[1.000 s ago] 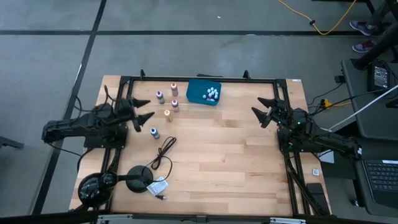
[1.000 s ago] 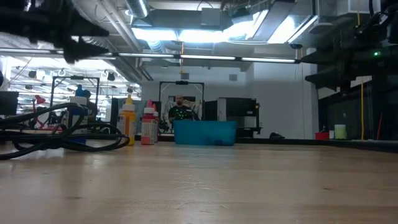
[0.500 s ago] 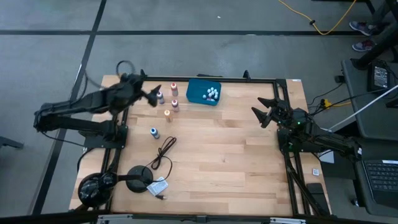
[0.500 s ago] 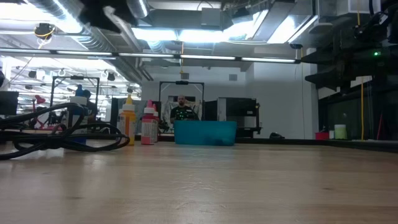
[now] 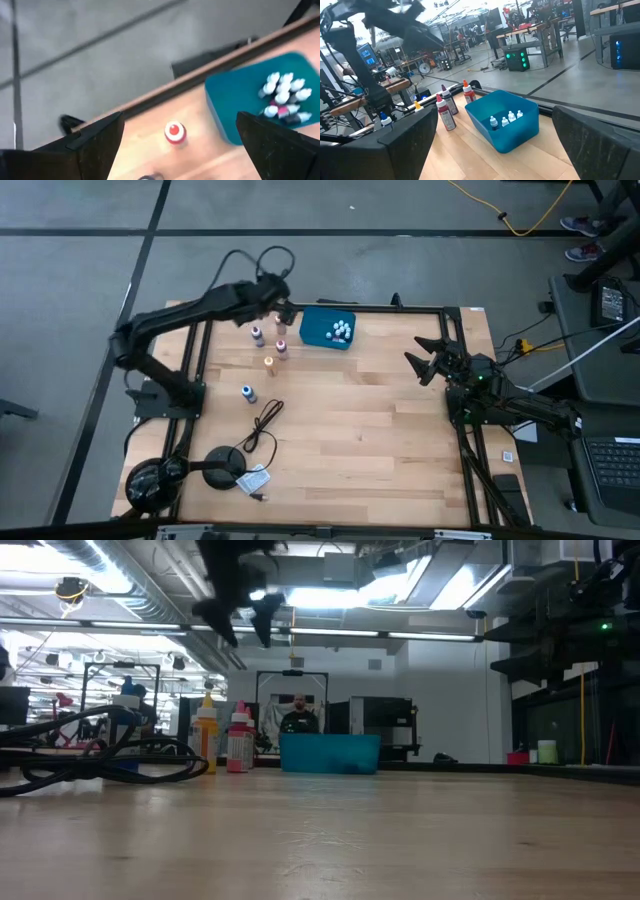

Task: Pick & Place food coloring
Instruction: Put the large orange food coloring bottle into the blue container

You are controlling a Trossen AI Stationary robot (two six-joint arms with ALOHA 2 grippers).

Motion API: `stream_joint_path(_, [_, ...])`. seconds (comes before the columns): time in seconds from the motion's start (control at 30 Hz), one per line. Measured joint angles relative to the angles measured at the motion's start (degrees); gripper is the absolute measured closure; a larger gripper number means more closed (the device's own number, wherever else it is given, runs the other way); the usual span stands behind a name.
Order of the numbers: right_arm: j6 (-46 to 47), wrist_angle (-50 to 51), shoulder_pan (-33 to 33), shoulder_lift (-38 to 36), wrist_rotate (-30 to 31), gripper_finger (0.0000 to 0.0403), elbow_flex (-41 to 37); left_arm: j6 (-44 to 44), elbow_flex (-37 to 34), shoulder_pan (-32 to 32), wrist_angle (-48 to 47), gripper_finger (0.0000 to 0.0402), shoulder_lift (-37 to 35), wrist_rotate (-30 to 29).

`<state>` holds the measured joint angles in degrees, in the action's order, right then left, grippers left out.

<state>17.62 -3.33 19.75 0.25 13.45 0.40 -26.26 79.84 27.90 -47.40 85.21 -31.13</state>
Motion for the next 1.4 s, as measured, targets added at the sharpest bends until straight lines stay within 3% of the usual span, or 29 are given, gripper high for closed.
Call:
stream_joint_path(0.13, [0.02,0.00,0.00,0.00,-0.02,0.0011,0.00,0.92,2.54,3.09,-1.84,0.0025,5.92,4.57])
stream_joint_path(0.43, [0.02,0.02,0.00,0.00,-0.02,0.0011,0.00,5.45,3.38,7.46,-4.20,0.0025,14.28,8.64])
stream_joint_path(0.83, [-0.02,0.02,0.02,0.00,-0.02,0.0011,0.00,5.95,3.25,9.73,-3.61,0.0025,21.80,14.51])
stream_joint_path(1.07, [0.02,0.02,0.00,0.00,-0.02,0.0011,0.00,5.26,3.23,9.73,-2.94,0.0027,23.26,14.70])
stream_joint_path(1.4, [0.02,0.02,0.00,0.00,-0.01,0.0011,0.00,4.46,3.23,10.14,-2.27,0.0119,23.28,14.55])
